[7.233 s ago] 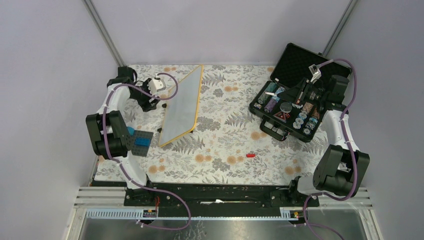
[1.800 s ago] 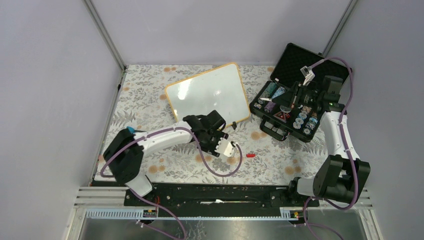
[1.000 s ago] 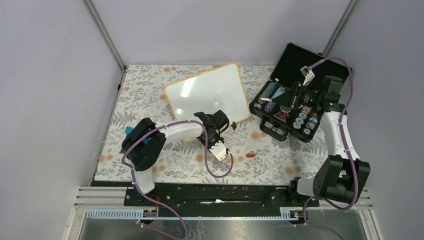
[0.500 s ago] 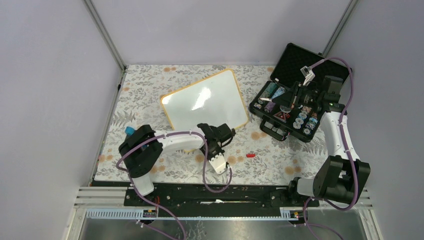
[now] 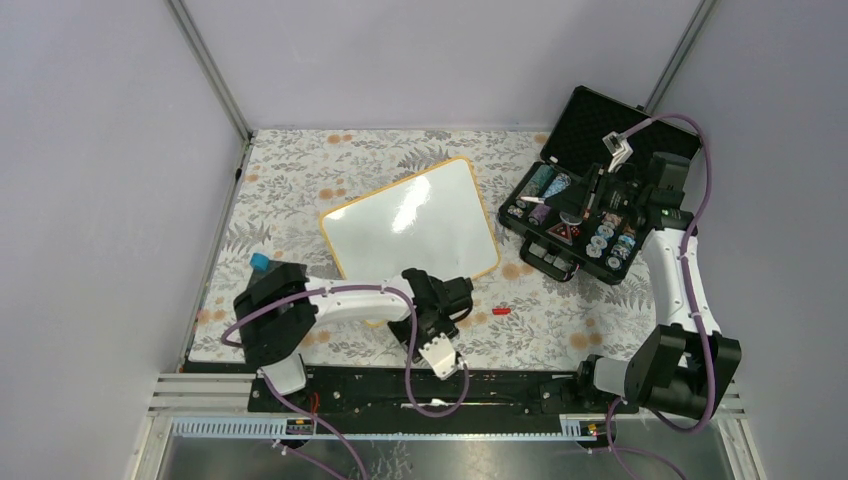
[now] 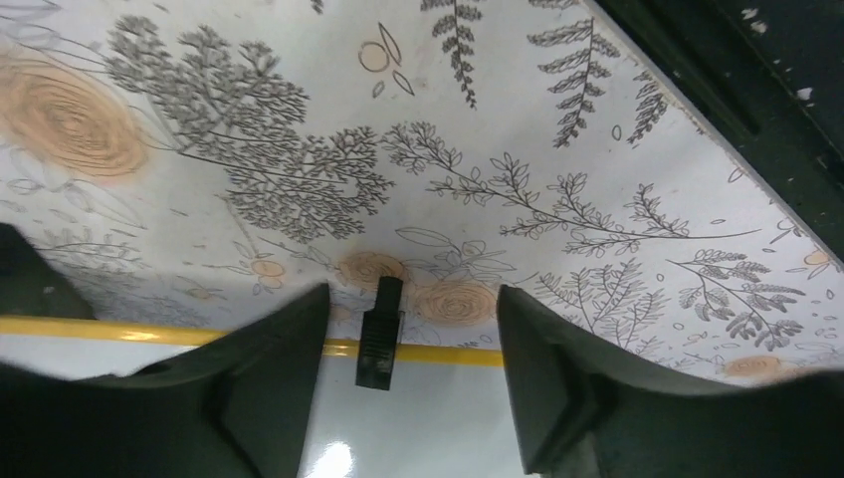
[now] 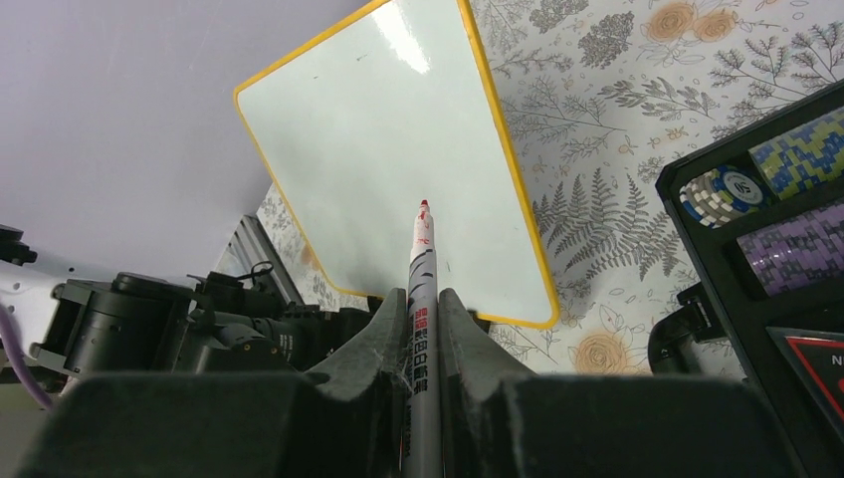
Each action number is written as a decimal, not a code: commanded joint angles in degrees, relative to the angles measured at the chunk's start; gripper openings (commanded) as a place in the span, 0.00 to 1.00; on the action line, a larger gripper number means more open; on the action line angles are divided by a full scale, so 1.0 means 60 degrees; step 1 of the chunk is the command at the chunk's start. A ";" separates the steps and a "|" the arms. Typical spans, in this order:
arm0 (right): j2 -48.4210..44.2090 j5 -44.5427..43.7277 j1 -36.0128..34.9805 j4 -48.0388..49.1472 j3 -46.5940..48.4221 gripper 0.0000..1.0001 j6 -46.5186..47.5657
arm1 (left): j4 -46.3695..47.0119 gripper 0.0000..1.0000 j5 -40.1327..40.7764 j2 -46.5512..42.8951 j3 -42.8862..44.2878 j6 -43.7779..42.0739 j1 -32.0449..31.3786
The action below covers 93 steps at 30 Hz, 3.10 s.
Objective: Write a sentence on the whiteboard
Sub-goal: Move the whiteboard to the center of the board, then hold the whiteboard on the whiteboard stand.
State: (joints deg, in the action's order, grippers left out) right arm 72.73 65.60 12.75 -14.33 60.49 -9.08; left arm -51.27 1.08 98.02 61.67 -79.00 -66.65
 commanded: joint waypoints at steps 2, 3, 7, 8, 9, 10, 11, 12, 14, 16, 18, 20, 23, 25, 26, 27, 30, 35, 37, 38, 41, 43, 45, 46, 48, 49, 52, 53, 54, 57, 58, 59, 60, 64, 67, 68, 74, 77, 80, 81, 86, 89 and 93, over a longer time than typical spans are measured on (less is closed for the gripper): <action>-0.0331 0.0228 -0.0046 -0.0578 0.0480 0.00 0.0410 | -0.0461 0.96 -0.0825 -0.1029 0.0766 0.1917 -0.0053; -0.0331 0.0239 -0.0058 -0.0636 0.0548 0.00 0.0429 | -0.0528 0.99 -0.1065 -0.1161 0.1043 0.2320 -0.0051; -0.0216 0.0235 -0.0209 -0.1029 0.0992 0.00 0.0625 | -0.0736 0.99 -0.2005 -0.1619 0.2452 0.4609 0.0257; -0.0202 0.0158 -0.0309 -0.1214 0.1143 0.00 0.0753 | -0.0749 0.99 -0.2401 -0.1767 0.2819 0.5064 0.0626; -0.0167 0.0056 -0.0441 -0.1430 0.1310 0.00 0.0844 | -0.0744 0.99 -0.2943 -0.1927 0.3237 0.5484 0.1187; -0.0148 -0.0081 -0.0615 -0.1610 0.1470 0.00 0.1000 | -0.0717 0.99 -0.3549 -0.2102 0.3595 0.5917 0.1852; -0.0122 -0.0232 -0.0800 -0.1820 0.1644 0.00 0.1219 | -0.0637 0.99 -0.4115 -0.2274 0.3951 0.6378 0.2543; -0.0073 -0.0412 -0.1039 -0.2009 0.1814 0.00 0.1400 | -0.0521 0.99 -0.4607 -0.2473 0.4335 0.6880 0.3128; 0.0067 -0.0775 -0.1511 -0.2386 0.2221 0.00 0.1792 | 0.0066 0.99 -0.4972 -0.3097 0.4508 0.7968 0.4237; 0.0243 -0.1062 -0.1992 -0.2621 0.2566 0.00 0.2045 | 0.0622 0.99 -0.5530 -0.3705 0.4440 0.9016 0.5442; 0.0413 -0.1286 -0.2563 -0.2708 0.2819 0.00 0.2170 | 0.1242 0.99 -0.6116 -0.4340 0.4122 1.0142 0.6754; 0.0595 -0.1415 -0.3062 -0.2720 0.3051 0.00 0.2251 | 0.1774 0.99 -0.6435 -0.4955 0.3704 1.1277 0.7983; 0.0976 -0.1751 -0.3863 -0.2837 0.3470 0.00 0.2530 | 0.2507 0.99 -0.5918 -0.5945 0.2690 1.3128 0.9959; 0.1145 -0.1954 -0.4418 -0.2877 0.3811 0.00 0.2715 | 0.3004 0.99 -0.5774 -0.6610 0.1930 1.4172 1.1212; 0.1241 -0.2046 -0.4679 -0.2892 0.3976 0.00 0.2806 | 0.3166 0.99 -0.6039 -0.6897 0.1591 1.4433 1.1929; 0.1352 -0.2154 -0.4928 -0.2897 0.4158 0.00 0.2891 | 0.3212 0.99 -0.6226 -0.7116 0.1357 1.4728 1.2530; 0.1716 -0.2626 -0.5792 -0.2912 0.4754 0.00 0.3130 | 0.2637 0.99 -0.7084 -0.7261 0.1190 1.4696 1.4105; 0.2294 -0.4101 -0.7526 -0.2899 0.5457 0.00 0.3901 | 0.1179 0.99 -0.8879 -0.6631 0.1052 1.2992 1.4740; 0.2500 -0.4695 -0.8115 -0.2767 0.5510 0.00 0.4074 | 0.0823 0.99 -0.8865 -0.6463 0.0981 1.2465 1.4735; 0.2586 -0.4961 -0.8371 -0.2662 0.5481 0.00 0.4128 | 0.0714 0.99 -0.8797 -0.6330 0.0887 1.2371 1.4732; 0.2793 -0.5489 -0.8899 -0.2522 0.5447 0.00 0.4286 | 0.0781 0.99 -0.8541 -0.6251 0.0553 1.2360 1.4716; 0.2783 -0.5573 -0.8984 -0.2249 0.5290 0.00 0.4132 | 0.1042 0.99 -0.8608 -0.6285 0.0320 1.2356 1.4705; 0.2872 -0.5587 -0.9076 -0.2176 0.5325 0.00 0.4037 | 0.1240 0.99 -0.8974 -0.6213 0.0092 1.2043 1.4626; 0.2929 -0.5595 -0.9143 -0.2173 0.5390 0.00 0.4021 | 0.1306 0.99 -0.9029 -0.6086 0.0067 1.1893 1.4528; 0.3023 -0.5699 -0.9318 -0.2194 0.5528 0.00 0.4031 | 0.1147 0.95 -0.8839 -0.5732 0.0169 1.1597 1.4118; 0.3078 -0.5746 -0.9433 -0.2232 0.5597 0.00 0.4053 | 0.1108 0.92 -0.8711 -0.5575 0.0225 1.1522 1.3909; 0.3214 -0.5867 -0.9702 -0.2243 0.5669 0.00 0.4172 | 0.1191 0.86 -0.8456 -0.5249 0.0300 1.1599 1.3413; 0.3270 -0.5950 -0.9776 -0.2252 0.5703 0.00 0.4210 | 0.1196 0.84 -0.8361 -0.5134 0.0353 1.1555 1.3277; 0.3325 -0.6024 -0.9822 -0.2259 0.5764 0.00 0.4243 | 0.1191 0.83 -0.8311 -0.5056 0.0396 1.1543 1.3163; 0.3447 -0.6277 -0.9865 -0.2320 0.6024 0.00 0.4341 | 0.1290 0.75 -0.8412 -0.4899 0.0399 1.1534 1.2914; 0.3486 -0.6386 -0.9925 -0.2350 0.6097 0.00 0.4385 | 0.1348 0.72 -0.8464 -0.4896 0.0355 1.1553 1.2851; 0.3491 -0.6487 -1.0034 -0.2357 0.6148 0.00 0.4436 | 0.1419 0.69 -0.8470 -0.4916 0.0320 1.1579 1.2815; 0.3526 -0.6602 -1.0169 -0.2357 0.6169 0.00 0.4505 | 0.1461 0.67 -0.8501 -0.4924 0.0293 1.1586 1.2758; 0.3830 -0.7130 -1.0650 -0.2480 0.6477 0.00 0.4904 | 0.1540 0.58 -0.8557 -0.4840 0.0295 1.1534 1.2384; 0.4049 -0.7163 -1.0765 -0.2493 0.6766 0.00 0.4882 | 0.1595 0.49 -0.8547 -0.4705 0.0428 1.1540 1.2310; 0.4100 -0.7148 -1.0804 -0.2483 0.6841 0.00 0.4839 | 0.1657 0.48 -0.8565 -0.4681 0.0428 1.1561 1.2303; 0.4247 -0.7311 -1.1035 -0.2361 0.7000 0.00 0.4846 | 0.1975 0.42 -0.8675 -0.4541 0.0388 1.1622 1.2220; 0.4369 -0.7546 -1.1061 -0.2179 0.7015 0.00 0.4851 | 0.1963 0.49 -0.8369 -0.4583 0.0474 1.1724 1.2236; 0.4416 -0.7680 -1.1061 -0.1894 0.6972 0.00 0.4805 | 0.1895 0.54 -0.8009 -0.4907 0.0559 1.1702 1.2350; 0.4435 -0.7665 -1.1061 -0.1822 0.6970 0.00 0.4796 | 0.1894 0.54 -0.7987 -0.4998 0.0574 1.1706 1.2438; 0.4756 -0.7587 -1.1061 -0.1608 0.7231 0.00 0.4584 | 0.1894 0.48 -0.8351 -0.4987 0.0597 1.1942 1.3085; 0.4947 -0.7410 -1.1066 -0.1497 0.7399 0.00 0.4387 | 0.1970 0.44 -0.8642 -0.4953 0.0575 1.2039 1.3309; 0.5185 -0.7349 -1.1076 -0.1368 0.7557 0.00 0.4205 | 0.2031 0.41 -0.8794 -0.4946 0.0513 1.2035 1.3334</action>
State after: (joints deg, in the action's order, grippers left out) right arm 102.80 20.62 -52.99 -25.76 102.54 17.82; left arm -41.78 -48.71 69.36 62.96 -7.05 13.13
